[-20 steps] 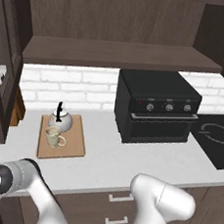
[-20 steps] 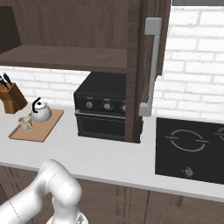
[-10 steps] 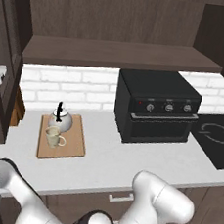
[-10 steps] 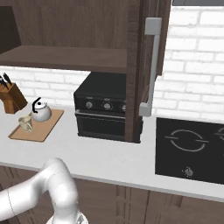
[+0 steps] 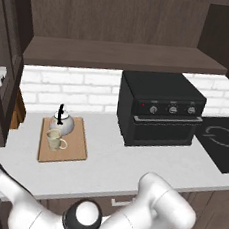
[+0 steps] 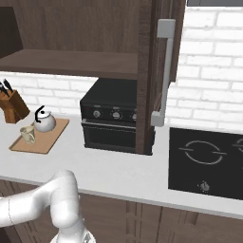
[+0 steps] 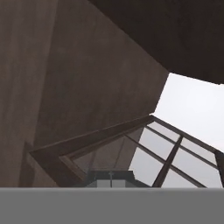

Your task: Pick the kettle from the counter and place it on the tray. Then pick the mug from the cabinet and place it on the tray. Then close the cabinet doors.

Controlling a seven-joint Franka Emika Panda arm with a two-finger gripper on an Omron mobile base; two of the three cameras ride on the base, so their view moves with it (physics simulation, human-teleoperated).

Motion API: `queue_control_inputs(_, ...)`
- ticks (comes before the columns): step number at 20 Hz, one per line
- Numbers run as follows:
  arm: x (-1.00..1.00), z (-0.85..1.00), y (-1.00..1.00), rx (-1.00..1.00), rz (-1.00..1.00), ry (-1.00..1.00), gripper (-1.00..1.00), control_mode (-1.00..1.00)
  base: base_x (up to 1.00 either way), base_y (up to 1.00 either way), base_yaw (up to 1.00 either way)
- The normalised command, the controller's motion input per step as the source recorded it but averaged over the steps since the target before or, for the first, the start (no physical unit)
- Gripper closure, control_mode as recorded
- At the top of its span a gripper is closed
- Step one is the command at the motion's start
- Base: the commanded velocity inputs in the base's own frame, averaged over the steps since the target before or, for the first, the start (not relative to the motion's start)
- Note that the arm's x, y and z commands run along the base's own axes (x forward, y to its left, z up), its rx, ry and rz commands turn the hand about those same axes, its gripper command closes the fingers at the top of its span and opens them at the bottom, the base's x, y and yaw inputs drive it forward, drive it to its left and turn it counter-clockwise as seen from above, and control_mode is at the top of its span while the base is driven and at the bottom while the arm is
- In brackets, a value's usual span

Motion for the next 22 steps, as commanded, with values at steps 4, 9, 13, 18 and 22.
queue_control_inputs(4, 0.00, 0.32, -0.06, 0.00, -0.14, -0.10, 1.00, -1.00, 0.00, 0.00, 0.00)
queue_control_inputs(9, -0.02, 0.19, -0.36, 0.00, -0.13, -0.04, 1.00, -1.00, 0.00, 0.00, 0.00)
queue_control_inputs(13, -0.15, 0.11, -0.40, 0.01, -0.15, -0.10, 1.00, -1.00, 0.00, 0.00, 0.00)
queue_control_inputs(18, -0.11, 0.40, -0.38, 0.05, -0.17, -0.10, 1.00, -1.00, 0.00, 0.00, 0.00)
queue_control_inputs(22, -0.13, 0.42, -0.36, 0.03, -0.15, -0.09, 1.00, -1.00, 0.00, 0.00, 0.00)
